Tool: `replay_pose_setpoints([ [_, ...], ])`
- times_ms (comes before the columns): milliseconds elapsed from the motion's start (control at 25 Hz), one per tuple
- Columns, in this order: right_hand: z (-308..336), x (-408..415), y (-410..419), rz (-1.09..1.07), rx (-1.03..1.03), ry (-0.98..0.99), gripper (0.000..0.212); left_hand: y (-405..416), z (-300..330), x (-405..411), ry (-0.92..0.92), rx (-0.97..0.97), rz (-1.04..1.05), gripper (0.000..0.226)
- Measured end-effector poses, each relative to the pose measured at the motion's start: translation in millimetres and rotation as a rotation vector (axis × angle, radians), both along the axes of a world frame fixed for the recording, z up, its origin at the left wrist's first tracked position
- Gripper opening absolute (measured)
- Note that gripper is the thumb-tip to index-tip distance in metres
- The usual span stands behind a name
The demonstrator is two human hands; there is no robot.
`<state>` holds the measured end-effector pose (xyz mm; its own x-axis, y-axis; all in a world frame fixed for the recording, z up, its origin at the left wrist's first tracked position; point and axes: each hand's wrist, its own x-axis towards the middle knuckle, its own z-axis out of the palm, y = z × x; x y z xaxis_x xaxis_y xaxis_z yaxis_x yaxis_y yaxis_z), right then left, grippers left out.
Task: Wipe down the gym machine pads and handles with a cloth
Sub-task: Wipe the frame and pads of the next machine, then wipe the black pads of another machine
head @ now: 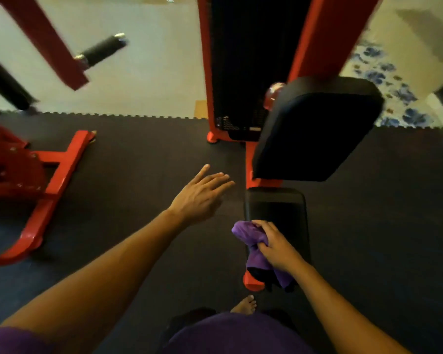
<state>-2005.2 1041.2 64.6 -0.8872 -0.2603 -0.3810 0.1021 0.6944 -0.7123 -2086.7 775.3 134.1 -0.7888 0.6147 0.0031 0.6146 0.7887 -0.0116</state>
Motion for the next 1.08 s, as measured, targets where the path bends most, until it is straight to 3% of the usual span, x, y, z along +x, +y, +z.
replay_pose_setpoints([
  [240,40.2,-2.2,-148.4,0.323,-0.045,0.075,0.052,-187.6,-6.2,130.2,-0.115,0.136,0.631,0.052],
  [440,71.5,16.1,-275.7,0.526,-0.143,-0.006,0.037,-302.4,-7.3,242.3,-0.052,0.335,1.037,0.049],
  [600,84.1,37.8,-366.7,0.652,-0.239,-0.05,0.033,-369.3,-1.3,298.2,0.021,0.404,1.245,0.048],
  [800,82.9,32.1,-445.4,0.75,-0.345,-0.072,0.043,-431.2,-9.2,308.6,0.052,0.446,1.397,0.048],
  [1080,84.7,-64.5,-576.1,0.796,-0.444,-0.035,0.04,-514.4,1.3,241.8,0.125,0.516,1.543,0.051],
])
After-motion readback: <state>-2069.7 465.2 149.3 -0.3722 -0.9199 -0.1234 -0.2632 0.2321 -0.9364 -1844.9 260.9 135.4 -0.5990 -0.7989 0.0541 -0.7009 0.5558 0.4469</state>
